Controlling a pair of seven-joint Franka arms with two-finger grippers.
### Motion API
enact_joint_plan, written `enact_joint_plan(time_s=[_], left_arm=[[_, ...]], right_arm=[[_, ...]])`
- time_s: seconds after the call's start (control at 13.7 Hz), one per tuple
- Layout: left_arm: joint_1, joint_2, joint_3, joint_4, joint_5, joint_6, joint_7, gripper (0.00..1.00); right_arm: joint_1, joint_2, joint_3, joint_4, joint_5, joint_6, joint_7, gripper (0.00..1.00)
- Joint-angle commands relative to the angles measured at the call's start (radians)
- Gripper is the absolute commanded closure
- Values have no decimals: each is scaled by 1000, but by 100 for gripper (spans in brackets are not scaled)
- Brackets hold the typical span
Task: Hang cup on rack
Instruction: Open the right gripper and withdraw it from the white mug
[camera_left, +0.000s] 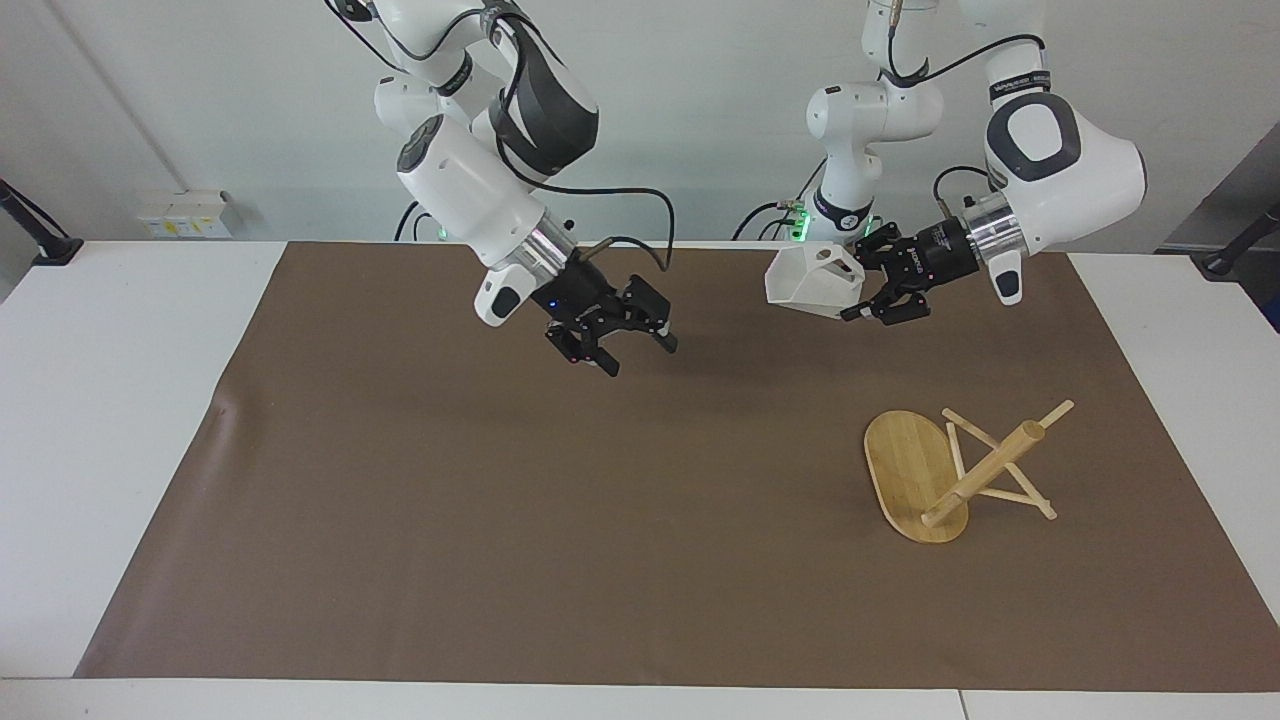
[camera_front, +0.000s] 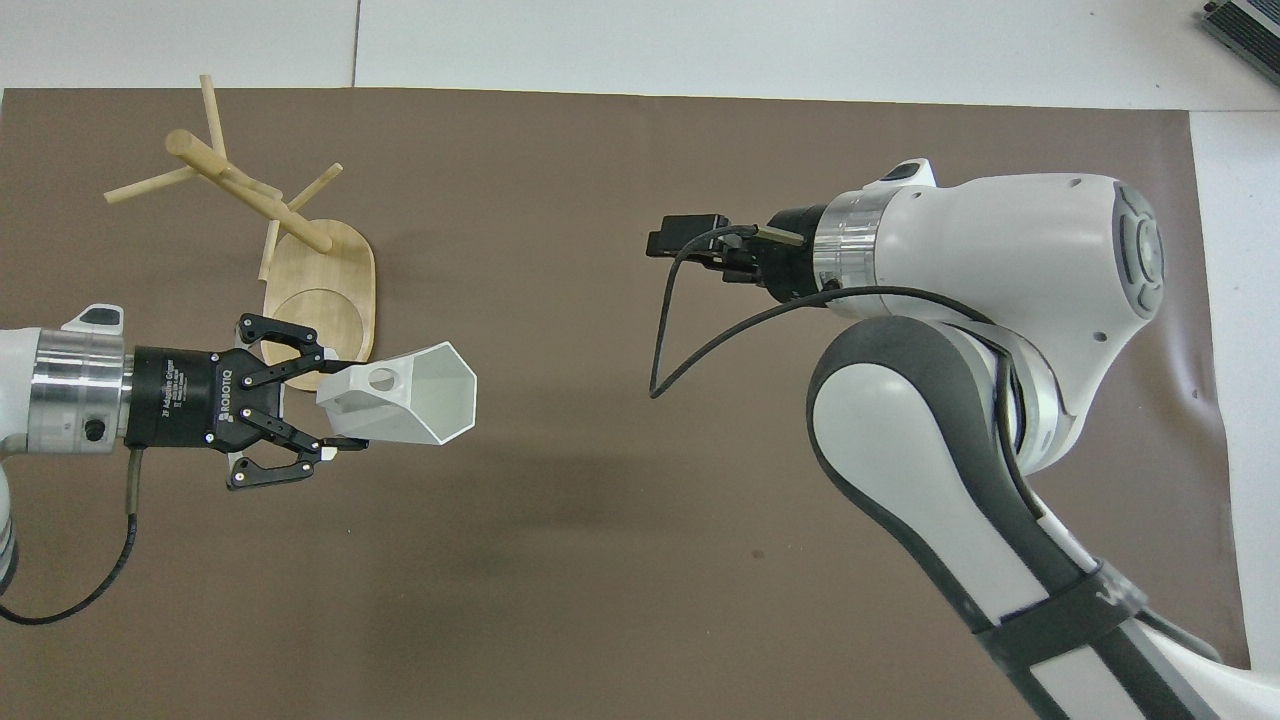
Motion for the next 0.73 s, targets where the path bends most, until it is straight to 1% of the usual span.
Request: enact_joint_plan(time_s=[0.0, 0.07, 0.22, 0.37, 0.44, 0.51, 0.66], left_arm=[[8, -10, 0, -12, 87, 56, -148, 100], [16, -10, -2, -21, 93, 96, -191, 100], [11, -5, -2, -35, 96, 222, -325, 100], [2, 4, -3, -35, 96, 296, -374, 100], [1, 9, -3, -36, 96, 338, -393, 100], [1, 16, -3, -39, 96, 372, -405, 100], [-4, 27, -5, -38, 96, 406, -407, 100]], right_arm=[[-58, -4, -6, 5, -189, -80, 0, 0], [-76, -5, -8, 5, -271, -101, 0, 0], [-109, -7, -8, 5, -430, -149, 0, 0], [-141, -11, -9, 1, -552, -181, -1, 0], [-161, -16, -12, -4, -601, -192, -9, 0], [-179, -16, -14, -4, -635, -203, -59, 0], [-216, -18, -30, -8, -652, -209, -174, 0]])
